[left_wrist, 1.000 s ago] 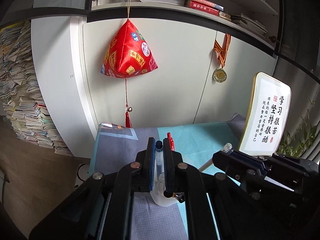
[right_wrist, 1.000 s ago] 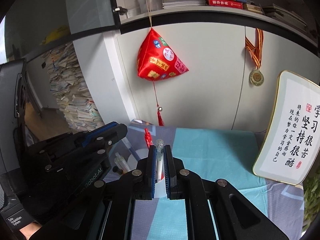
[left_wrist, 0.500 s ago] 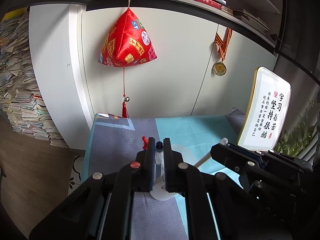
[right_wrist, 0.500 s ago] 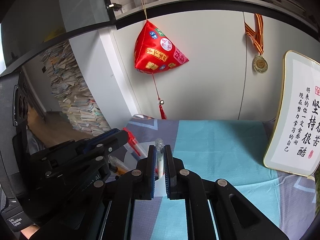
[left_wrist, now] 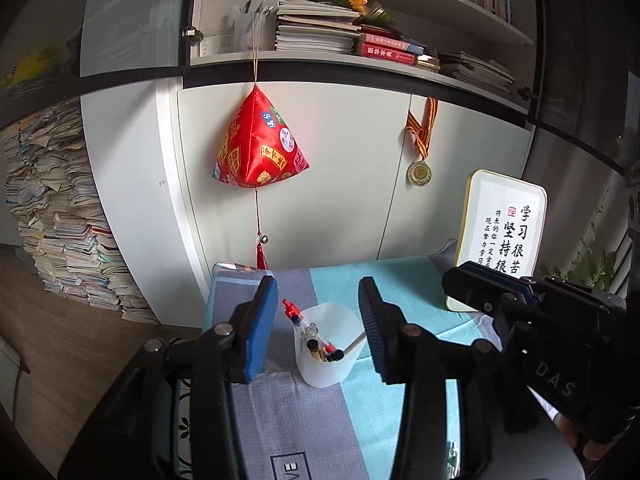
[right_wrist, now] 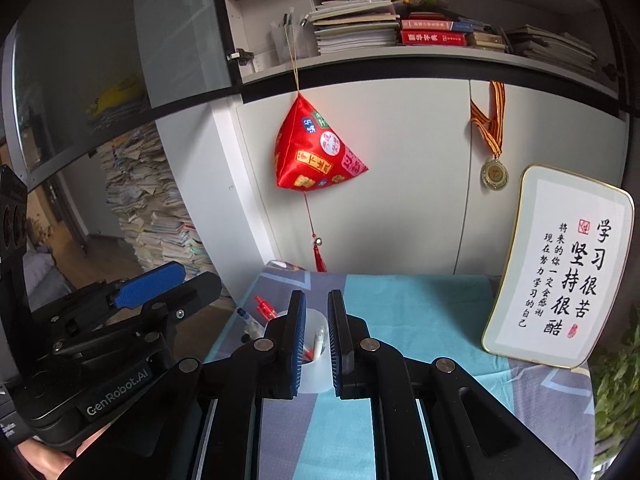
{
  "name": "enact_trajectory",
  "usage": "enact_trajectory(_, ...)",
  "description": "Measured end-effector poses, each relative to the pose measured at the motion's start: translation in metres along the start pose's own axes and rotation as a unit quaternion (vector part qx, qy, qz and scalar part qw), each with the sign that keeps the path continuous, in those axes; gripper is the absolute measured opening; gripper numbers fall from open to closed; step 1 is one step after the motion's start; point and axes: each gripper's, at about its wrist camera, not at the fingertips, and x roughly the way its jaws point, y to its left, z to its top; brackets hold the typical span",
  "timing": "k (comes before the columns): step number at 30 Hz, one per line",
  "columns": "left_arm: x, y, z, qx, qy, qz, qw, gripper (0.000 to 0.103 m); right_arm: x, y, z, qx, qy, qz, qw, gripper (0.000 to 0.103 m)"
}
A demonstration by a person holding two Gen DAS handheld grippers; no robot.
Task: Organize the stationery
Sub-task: 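Open both tools to drop the pens into the clear cup, then move both open tools back toward the remaining stationery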
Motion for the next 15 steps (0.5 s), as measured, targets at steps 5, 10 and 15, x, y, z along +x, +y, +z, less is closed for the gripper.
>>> enact_trajectory(5, -0.03, -0.011, -0.006, -0.001, -0.014, -0.001, 0.9999, 0.053, -0.037, 0.001, 0.001, 0.0, -0.004, 0.0, 1.0, 0.01)
enact_trajectory(10, -0.054, -0.021, -0.02, 0.0, -0.012, -0.005, 0.9999, 0.056, -0.073, -0.004, -0.006, 0.004, -0.011, -0.001, 1.0, 0.01)
enact_trajectory(15, -0.071, -0.032, -0.041, 0.001, -0.007, -0.008, 0.9999, 0.062, -0.102, -0.011, -0.019, 0.013, -0.007, -0.006, 1.0, 0.01)
